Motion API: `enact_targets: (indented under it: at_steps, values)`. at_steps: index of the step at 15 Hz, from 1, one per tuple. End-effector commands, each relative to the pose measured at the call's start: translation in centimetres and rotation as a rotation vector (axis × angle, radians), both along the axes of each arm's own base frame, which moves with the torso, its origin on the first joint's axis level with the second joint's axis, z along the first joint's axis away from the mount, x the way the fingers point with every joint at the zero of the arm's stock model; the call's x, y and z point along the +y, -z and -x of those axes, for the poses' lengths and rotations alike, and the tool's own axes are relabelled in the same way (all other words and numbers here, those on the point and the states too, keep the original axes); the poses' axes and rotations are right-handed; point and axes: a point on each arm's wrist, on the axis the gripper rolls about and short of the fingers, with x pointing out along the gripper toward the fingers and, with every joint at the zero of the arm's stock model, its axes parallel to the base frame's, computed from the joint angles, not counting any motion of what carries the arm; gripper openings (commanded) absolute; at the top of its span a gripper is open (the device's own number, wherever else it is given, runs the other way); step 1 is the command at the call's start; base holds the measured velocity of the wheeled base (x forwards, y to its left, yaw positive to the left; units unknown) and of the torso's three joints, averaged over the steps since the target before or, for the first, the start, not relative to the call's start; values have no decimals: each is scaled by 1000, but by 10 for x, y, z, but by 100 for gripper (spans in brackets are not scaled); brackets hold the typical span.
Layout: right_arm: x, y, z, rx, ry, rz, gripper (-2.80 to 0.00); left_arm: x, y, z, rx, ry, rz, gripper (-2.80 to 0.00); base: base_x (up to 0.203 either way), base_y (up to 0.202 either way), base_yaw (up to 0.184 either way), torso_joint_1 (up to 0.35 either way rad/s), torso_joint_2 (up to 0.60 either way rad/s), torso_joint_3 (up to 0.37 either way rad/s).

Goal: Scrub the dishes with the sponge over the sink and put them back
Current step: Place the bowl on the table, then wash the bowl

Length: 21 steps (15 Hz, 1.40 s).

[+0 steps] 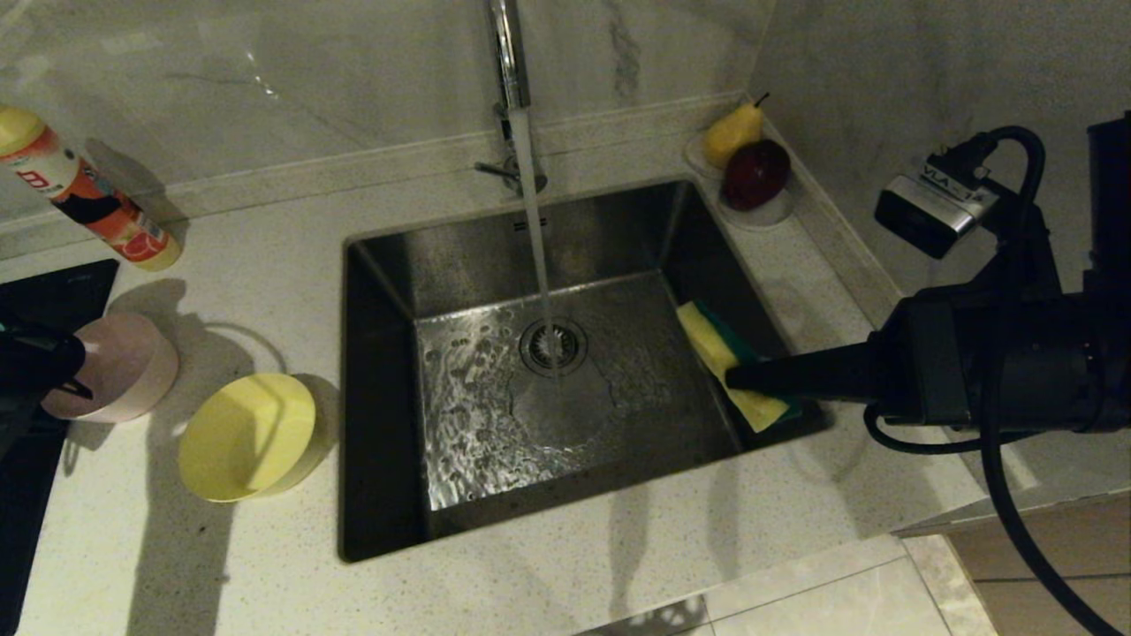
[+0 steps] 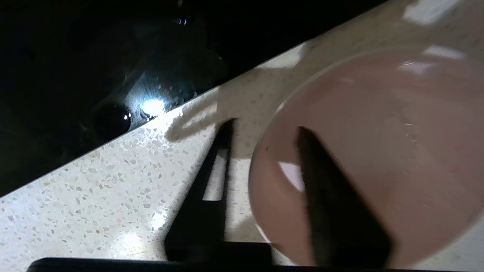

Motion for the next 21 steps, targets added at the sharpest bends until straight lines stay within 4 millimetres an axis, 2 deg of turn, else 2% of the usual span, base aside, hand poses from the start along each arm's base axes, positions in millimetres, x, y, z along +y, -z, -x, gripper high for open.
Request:
enact_targets:
  at_steps: [1,3,6,7,8,10,13,16,20,21]
  values:
    - [1,1,-1,4,-3,0,-280,4,-15,5,-55,-3,-5,0,0,0,0,0,0,0]
    - [1,2,-1,6,-3,1,-280,7,-39,18,-133,-17,-30,0,0,0,0,0,0,0]
    - [2,3,-3,10,-3,4,-280,-6,-78,44,-236,-24,-107,0,0,0,0,0,0,0]
    - [2,2,-3,9,-3,3,-280,-12,-87,53,-254,-17,-130,-224,0,0,0,0,0,0]
    - [2,1,-3,6,-3,1,-280,-18,-93,62,-248,0,-149,-280,0,0,0,0,0,0]
    - [2,-1,-3,4,-2,-1,-280,-35,-100,75,-235,82,-203,-280,0,0,0,0,0,0]
    - [-1,1,-7,11,19,2,-280,-70,-94,74,-177,308,-243,-280,0,0,0,0,0,0]
    - [-3,-1,-7,6,28,-2,-280,-101,-67,66,-42,523,-205,-280,0,0,0,0,0,0]
    - [-7,0,-5,8,36,-1,-280,-123,-39,58,48,652,-151,-280,0,0,0,0,0,0]
    - [-8,2,-5,12,41,2,-280,-123,-33,53,67,656,-138,0,0,0,0,0,0,0]
